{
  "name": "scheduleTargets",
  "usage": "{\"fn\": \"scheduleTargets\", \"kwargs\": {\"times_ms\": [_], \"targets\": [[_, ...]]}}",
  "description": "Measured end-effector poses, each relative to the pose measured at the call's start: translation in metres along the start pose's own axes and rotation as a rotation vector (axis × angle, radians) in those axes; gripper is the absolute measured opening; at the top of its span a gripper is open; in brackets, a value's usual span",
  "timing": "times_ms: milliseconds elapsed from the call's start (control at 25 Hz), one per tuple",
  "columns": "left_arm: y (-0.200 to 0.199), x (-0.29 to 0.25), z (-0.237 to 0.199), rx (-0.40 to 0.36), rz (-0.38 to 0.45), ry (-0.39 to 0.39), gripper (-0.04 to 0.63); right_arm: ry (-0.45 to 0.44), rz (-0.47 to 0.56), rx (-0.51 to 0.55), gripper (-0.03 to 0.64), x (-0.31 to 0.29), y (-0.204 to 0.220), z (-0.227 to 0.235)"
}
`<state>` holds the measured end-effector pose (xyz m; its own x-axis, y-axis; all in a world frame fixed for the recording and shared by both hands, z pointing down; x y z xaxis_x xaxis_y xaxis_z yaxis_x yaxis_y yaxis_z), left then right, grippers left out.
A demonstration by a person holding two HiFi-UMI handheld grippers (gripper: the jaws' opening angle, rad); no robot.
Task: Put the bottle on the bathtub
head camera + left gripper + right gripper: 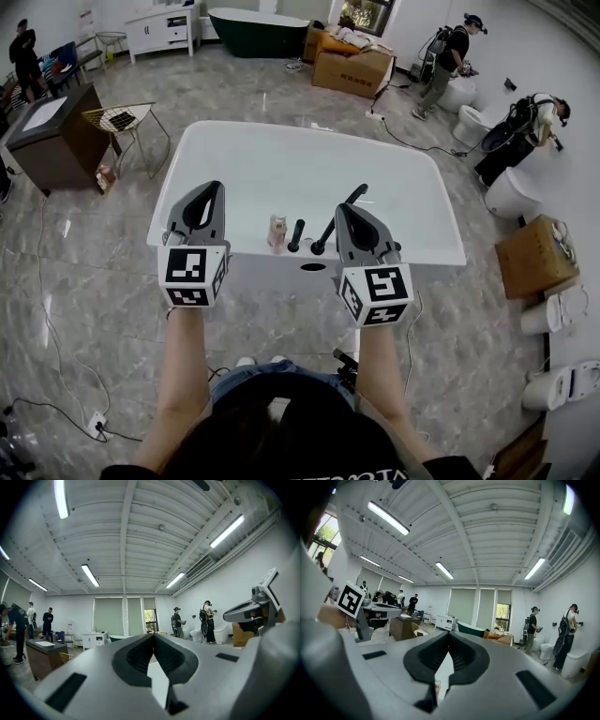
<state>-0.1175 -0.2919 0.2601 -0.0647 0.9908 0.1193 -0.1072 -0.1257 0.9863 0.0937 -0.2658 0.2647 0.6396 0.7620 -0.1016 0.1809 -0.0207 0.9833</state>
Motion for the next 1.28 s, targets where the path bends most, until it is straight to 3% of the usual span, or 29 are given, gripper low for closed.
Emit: {"fn": "scheduleTargets", "kwargs": {"times_ms": [360,960,1280], "targets": [[-0.035,0.013,0.0,-0.021,0.074,0.012,0.012,0.051,0.157,0.023,0.014,0.041,-0.045,0.001],[-0.049,0.024,-0.001,-0.049,0.098,0.028,0.012,0.114,0.114,0.124,0.014,0.055,-0.054,-0.003],[-0.056,0.027,-0.009,-0.053,0.118,0.018,0.012,0.127,0.131,0.12,0.014,0.057,-0.059,-0.005]]}}
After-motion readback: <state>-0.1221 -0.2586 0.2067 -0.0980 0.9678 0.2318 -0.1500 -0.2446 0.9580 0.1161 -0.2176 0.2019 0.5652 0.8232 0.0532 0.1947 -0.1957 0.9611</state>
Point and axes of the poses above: the fingertips, and each gripper's own axes: x backward along the fingers, z to its right, y out of its underside, the point moved 1 cm from there along x, backward along the fingers, and after that the axes turned 15 degrees about -y, right-handed, at the moved point
